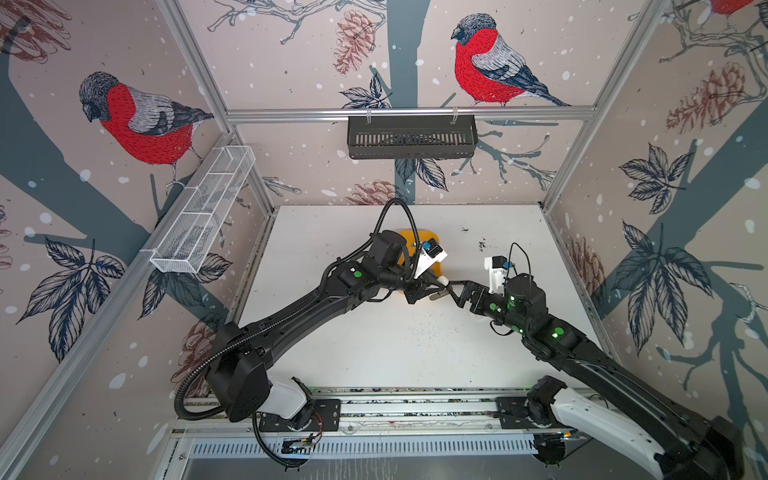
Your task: Load the staples into the stapler
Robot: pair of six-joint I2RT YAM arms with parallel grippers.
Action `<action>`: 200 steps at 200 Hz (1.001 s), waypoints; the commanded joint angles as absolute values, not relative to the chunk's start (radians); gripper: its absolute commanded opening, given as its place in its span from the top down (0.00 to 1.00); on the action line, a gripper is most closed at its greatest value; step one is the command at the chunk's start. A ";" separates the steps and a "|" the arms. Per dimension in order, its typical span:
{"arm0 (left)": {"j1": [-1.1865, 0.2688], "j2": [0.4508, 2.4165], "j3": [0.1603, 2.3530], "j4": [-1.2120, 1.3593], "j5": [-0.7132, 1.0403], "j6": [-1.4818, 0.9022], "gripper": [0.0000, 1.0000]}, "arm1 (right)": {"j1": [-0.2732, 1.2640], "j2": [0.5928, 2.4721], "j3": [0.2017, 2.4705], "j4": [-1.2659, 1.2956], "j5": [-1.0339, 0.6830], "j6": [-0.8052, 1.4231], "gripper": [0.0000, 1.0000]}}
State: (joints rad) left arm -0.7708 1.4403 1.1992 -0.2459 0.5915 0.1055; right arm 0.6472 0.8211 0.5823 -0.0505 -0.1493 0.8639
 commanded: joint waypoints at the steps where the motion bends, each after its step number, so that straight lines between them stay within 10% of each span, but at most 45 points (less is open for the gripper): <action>1: -0.773 1.430 1.205 -0.212 0.593 0.117 1.00 | 0.646 0.826 0.578 -0.036 -0.138 0.871 0.00; 200: -0.757 1.426 1.200 -0.176 0.663 0.081 1.00 | 0.670 0.913 0.587 -0.024 -0.263 0.747 0.00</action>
State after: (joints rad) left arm -0.7708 1.4307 1.1992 -0.2451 0.5877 0.1020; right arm 0.6708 0.9398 0.5808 -0.0528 -0.2272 0.8143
